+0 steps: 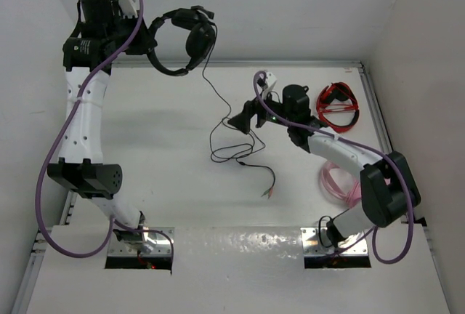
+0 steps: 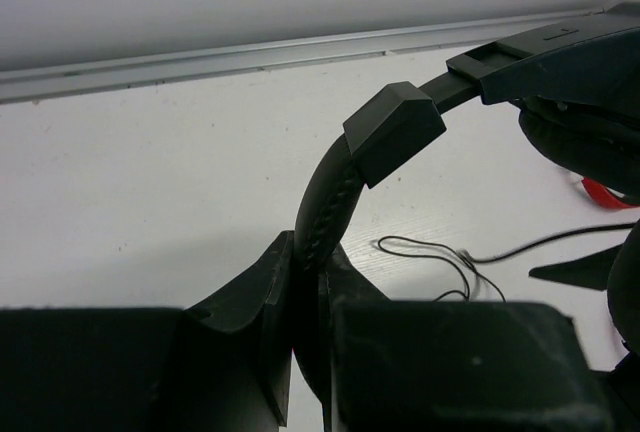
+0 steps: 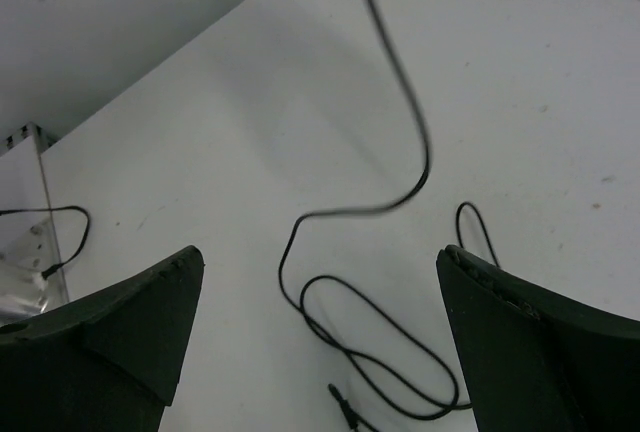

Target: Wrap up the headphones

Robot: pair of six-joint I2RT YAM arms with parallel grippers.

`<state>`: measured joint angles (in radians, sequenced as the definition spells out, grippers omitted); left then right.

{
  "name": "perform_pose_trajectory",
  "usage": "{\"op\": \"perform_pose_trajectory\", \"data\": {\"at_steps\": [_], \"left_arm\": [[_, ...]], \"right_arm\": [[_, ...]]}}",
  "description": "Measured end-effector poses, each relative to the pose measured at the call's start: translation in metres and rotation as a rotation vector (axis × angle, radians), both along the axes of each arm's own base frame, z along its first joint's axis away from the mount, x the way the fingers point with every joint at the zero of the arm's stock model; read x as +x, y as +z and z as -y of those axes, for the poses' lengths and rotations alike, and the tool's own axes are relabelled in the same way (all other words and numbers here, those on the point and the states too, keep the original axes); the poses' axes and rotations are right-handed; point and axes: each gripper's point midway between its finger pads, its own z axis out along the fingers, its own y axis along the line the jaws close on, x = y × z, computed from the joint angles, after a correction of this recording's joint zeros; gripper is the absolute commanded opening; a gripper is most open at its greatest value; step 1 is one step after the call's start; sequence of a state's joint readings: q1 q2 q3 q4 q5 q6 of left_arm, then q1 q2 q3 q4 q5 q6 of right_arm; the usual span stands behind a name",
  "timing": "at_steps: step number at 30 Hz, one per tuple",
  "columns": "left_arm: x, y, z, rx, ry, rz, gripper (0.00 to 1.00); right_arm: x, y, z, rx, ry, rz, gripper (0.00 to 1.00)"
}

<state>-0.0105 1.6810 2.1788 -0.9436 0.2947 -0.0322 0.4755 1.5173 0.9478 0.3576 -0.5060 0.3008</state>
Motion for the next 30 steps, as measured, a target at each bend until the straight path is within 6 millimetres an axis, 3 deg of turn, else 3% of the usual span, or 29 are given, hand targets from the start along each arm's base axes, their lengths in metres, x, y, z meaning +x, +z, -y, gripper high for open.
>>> {"op": "perform_pose_trajectory", "data": {"at_steps": [5,11,14,15,16,18,23,26,30], "left_arm": [[0.0,0.0,0.001,-0.016,0.007,-0.005,0.0],[0.0,0.0,0.002,-0.048,0.021,-0.017,0.0],[0.0,-0.001,0.003,-0.063,0.029,-0.025,0.0],[0.0,-0.002,0.003,-0.067,0.032,-0.029,0.0],[0.001,-0.004,0.003,-0.07,0.036,-0.034,0.0],[0.001,-0.009,0.003,-0.075,0.044,-0.049,0.0],[0.007,-0.031,-0.006,-0.07,0.106,-0.099,0.0],[0.015,-0.044,-0.012,-0.062,0.149,-0.128,0.0],[0.034,-0.069,-0.017,-0.047,0.184,-0.159,0.0]], "right_arm": [[-0.024,-0.025,-0.003,0.021,0.015,-0.089,0.97],[-0.012,-0.045,-0.031,0.082,-0.019,-0.151,0.93],[0.007,-0.067,-0.046,0.099,-0.077,-0.207,0.71],[0.015,-0.076,-0.048,0.102,-0.107,-0.232,0.41],[0.023,-0.083,-0.052,0.103,-0.13,-0.247,0.23],[0.037,-0.092,-0.056,0.116,-0.177,-0.282,0.0],[0.054,-0.088,-0.074,0.059,-0.201,-0.348,0.0],[0.035,-0.057,-0.111,-0.049,-0.083,-0.302,0.0],[-0.041,-0.018,-0.168,-0.181,0.181,-0.231,0.0]]}}
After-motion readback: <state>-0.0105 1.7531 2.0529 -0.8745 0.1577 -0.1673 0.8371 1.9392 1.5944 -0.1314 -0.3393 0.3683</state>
